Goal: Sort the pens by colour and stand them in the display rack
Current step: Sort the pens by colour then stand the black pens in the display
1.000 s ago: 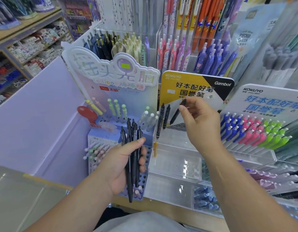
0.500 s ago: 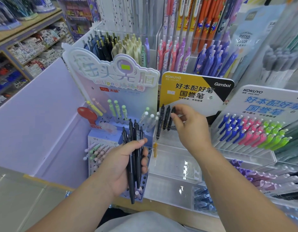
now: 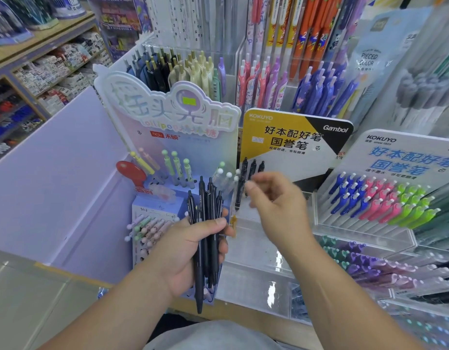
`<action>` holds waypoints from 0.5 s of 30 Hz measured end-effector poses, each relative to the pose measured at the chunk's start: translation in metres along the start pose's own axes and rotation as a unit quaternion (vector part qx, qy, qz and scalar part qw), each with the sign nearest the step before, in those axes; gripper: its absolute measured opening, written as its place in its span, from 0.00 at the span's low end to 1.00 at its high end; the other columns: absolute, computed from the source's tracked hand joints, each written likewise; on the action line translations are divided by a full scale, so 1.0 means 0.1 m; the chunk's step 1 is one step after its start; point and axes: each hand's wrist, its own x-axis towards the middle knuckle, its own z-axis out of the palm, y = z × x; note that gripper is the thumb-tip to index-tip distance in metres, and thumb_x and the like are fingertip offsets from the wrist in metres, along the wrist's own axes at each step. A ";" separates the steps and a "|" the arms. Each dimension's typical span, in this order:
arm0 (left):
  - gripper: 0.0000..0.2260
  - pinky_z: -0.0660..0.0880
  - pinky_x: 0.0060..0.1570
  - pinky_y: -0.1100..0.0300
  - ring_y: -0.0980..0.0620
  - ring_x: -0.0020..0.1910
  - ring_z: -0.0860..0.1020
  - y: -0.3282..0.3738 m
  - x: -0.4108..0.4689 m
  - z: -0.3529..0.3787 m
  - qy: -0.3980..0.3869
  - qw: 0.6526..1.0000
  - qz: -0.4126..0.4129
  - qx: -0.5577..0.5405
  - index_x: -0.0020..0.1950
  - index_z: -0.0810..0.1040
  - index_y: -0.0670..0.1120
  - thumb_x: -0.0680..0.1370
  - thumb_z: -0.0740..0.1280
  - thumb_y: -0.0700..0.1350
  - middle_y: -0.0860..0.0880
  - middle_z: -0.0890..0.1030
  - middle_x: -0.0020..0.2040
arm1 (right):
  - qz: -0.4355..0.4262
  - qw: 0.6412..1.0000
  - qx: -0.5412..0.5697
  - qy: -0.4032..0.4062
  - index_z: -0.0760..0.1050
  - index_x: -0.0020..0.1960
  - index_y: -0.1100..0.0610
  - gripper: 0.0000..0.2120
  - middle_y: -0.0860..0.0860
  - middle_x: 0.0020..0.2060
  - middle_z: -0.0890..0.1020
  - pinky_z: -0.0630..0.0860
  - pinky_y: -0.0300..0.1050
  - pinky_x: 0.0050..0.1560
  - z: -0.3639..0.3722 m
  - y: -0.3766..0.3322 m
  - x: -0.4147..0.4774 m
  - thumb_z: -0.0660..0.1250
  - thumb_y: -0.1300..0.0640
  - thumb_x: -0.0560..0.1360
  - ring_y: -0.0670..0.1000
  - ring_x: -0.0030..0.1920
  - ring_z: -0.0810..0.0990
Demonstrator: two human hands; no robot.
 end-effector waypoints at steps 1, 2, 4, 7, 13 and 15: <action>0.09 0.73 0.29 0.58 0.50 0.28 0.75 0.00 -0.01 0.01 -0.002 1.000 0.005 0.015 0.48 0.83 0.42 0.69 0.71 0.41 0.43 0.80 0.36 | 0.012 0.999 0.012 -0.046 0.79 0.47 0.49 0.02 0.49 0.38 0.84 0.79 0.44 0.40 0.03 -0.02 -0.06 0.72 0.55 0.76 0.50 0.39 0.82; 0.07 0.73 0.29 0.59 0.50 0.28 0.75 0.00 -0.01 0.02 -0.006 0.999 0.009 0.030 0.46 0.82 0.42 0.69 0.71 0.41 0.44 0.80 0.36 | 0.026 0.996 0.030 -0.084 0.81 0.46 0.51 0.01 0.50 0.37 0.84 0.77 0.40 0.37 0.06 -0.05 -0.10 0.72 0.56 0.75 0.48 0.37 0.82; 0.04 0.72 0.29 0.59 0.50 0.28 0.75 0.00 -0.02 0.04 -0.021 0.998 0.012 0.050 0.41 0.84 0.43 0.69 0.71 0.42 0.43 0.81 0.37 | 0.062 0.987 0.089 -0.119 0.82 0.48 0.55 0.03 0.49 0.34 0.84 0.74 0.35 0.34 0.08 -0.08 -0.16 0.71 0.57 0.76 0.44 0.34 0.80; 0.07 0.71 0.28 0.59 0.49 0.28 0.74 0.00 -0.03 0.04 -0.043 0.998 0.004 0.047 0.46 0.85 0.43 0.70 0.71 0.42 0.42 0.80 0.38 | 0.104 0.973 0.145 -0.147 0.82 0.49 0.57 0.04 0.49 0.30 0.81 0.72 0.38 0.33 0.04 -0.10 -0.16 0.70 0.58 0.76 0.45 0.33 0.78; 0.06 0.71 0.27 0.59 0.49 0.29 0.76 -0.01 -0.04 0.05 -0.058 0.998 -0.001 0.037 0.43 0.85 0.42 0.70 0.71 0.42 0.40 0.81 0.40 | 0.100 0.966 0.149 -0.184 0.82 0.47 0.58 0.02 0.49 0.33 0.82 0.73 0.42 0.38 -0.05 -0.07 -0.15 0.72 0.60 0.74 0.47 0.37 0.78; 0.07 0.72 0.27 0.58 0.48 0.30 0.77 -0.01 -0.03 0.06 -0.045 0.998 -0.002 0.032 0.43 0.84 0.41 0.70 0.69 0.42 0.39 0.82 0.41 | 0.101 0.967 0.145 -0.184 0.81 0.45 0.57 0.01 0.50 0.34 0.82 0.72 0.43 0.39 -0.05 -0.07 -0.15 0.73 0.60 0.74 0.49 0.38 0.77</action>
